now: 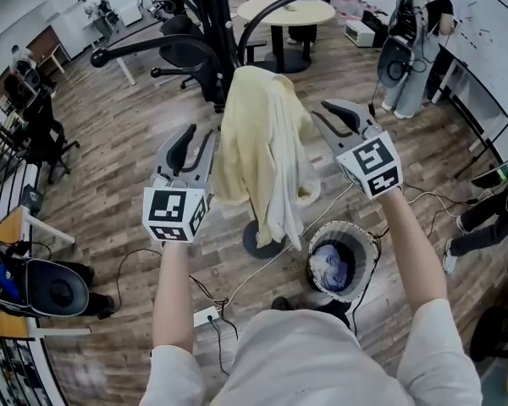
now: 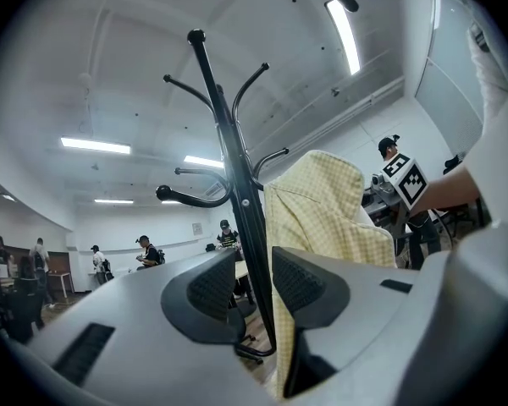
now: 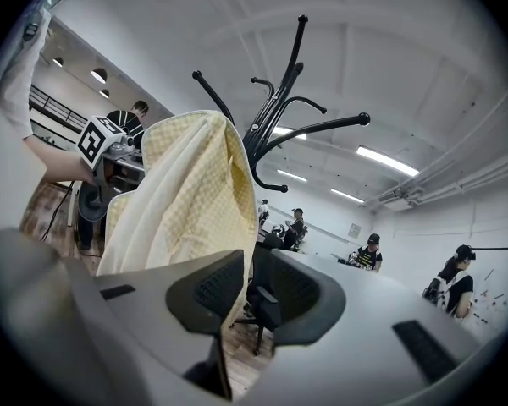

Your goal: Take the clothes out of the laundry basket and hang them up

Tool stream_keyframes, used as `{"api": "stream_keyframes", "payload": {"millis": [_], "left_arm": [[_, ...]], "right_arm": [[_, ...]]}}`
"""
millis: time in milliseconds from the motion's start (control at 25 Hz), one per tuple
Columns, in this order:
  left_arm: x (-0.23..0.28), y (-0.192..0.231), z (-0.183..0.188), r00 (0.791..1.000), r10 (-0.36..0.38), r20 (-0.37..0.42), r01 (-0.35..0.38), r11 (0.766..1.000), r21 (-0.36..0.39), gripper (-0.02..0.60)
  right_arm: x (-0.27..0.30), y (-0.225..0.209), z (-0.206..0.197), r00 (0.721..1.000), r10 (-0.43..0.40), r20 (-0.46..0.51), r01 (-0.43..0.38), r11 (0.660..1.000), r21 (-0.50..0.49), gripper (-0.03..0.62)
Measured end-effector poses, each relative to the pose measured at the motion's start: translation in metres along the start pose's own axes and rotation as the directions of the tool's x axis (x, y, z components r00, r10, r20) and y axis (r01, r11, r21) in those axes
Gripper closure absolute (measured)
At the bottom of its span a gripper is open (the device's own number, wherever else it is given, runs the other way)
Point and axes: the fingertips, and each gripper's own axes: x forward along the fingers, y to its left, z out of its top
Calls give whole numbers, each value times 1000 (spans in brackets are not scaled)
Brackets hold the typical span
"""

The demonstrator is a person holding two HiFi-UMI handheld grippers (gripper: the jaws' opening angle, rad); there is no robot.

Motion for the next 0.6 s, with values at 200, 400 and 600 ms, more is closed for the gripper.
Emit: {"api": "stream_keyframes", "payload": {"millis": [200, 400, 600], "left_arm": [[-17, -20, -1, 999, -37, 3, 37, 999, -28, 436], [-30, -46, -1, 996, -86, 8, 86, 995, -44, 439], [-40, -85, -9, 988, -155, -1, 154, 987, -50, 449]], "right_arm": [[-18, 5, -8, 1000, -9, -2, 9, 1000, 29, 491], [-36, 13, -22, 1000, -17, -12, 17, 998, 52, 496], [-63, 27, -46, 999, -20, -35, 23, 996, 88, 503]]}}
